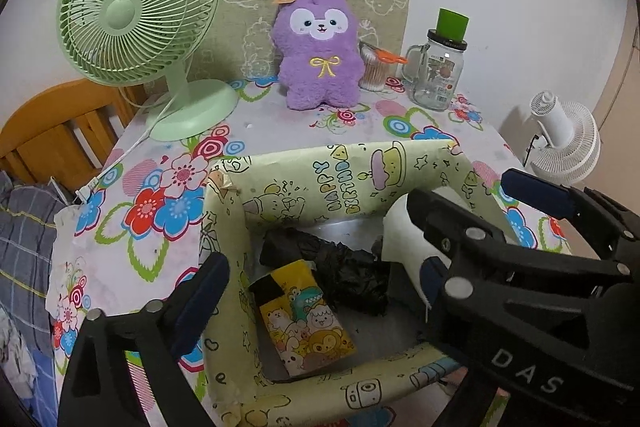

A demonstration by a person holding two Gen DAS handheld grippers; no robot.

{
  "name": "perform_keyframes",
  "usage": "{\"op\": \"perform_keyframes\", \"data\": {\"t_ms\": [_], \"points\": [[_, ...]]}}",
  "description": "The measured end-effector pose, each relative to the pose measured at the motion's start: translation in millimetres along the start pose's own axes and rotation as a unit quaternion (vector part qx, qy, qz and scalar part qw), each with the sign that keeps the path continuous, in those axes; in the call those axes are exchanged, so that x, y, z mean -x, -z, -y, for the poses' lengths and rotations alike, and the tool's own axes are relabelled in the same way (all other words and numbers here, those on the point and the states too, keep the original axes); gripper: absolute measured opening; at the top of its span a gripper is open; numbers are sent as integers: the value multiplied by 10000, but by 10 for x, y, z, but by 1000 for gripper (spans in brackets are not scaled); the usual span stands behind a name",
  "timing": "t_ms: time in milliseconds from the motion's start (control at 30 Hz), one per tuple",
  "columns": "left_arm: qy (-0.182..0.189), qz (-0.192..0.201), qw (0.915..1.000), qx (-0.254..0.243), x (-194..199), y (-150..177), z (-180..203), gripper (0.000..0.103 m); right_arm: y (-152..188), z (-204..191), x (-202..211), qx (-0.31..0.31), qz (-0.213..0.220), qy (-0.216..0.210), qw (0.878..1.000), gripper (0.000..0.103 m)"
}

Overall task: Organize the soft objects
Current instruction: 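Lift the snack bag and white cloth over the box and lower them inside, then withdraw both tools from the box toward the remaining items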

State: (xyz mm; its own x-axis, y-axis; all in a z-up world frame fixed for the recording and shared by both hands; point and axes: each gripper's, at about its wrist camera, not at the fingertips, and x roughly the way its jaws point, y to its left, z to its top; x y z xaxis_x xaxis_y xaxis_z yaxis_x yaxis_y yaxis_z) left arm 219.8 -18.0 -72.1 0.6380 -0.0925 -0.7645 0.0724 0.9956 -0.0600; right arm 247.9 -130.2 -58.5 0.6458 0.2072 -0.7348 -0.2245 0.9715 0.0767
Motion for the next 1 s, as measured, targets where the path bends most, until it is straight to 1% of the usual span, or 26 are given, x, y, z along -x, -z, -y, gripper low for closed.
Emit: {"op": "perform_keyframes", "data": {"t_ms": [167, 367, 467, 667, 1000], "points": [[14, 24, 10000, -68, 67, 41, 43, 103, 66, 27, 57, -95, -16, -48, 9999, 86], [-4, 106, 9999, -105, 198, 96, 97, 103, 124, 33, 202, -67, 76, 135, 9999, 90], [-12, 154, 9998, -129, 262, 110, 120, 103, 149, 33, 290, -42, 165, 209, 9996, 90], [33, 230, 9996, -169, 389, 163, 165, 103, 204, 45, 439, -56, 256, 212, 9994, 91], [-14, 347, 9992, -199, 589, 307, 189, 103, 331, 13, 657, -30, 363, 175, 9992, 91]]}}
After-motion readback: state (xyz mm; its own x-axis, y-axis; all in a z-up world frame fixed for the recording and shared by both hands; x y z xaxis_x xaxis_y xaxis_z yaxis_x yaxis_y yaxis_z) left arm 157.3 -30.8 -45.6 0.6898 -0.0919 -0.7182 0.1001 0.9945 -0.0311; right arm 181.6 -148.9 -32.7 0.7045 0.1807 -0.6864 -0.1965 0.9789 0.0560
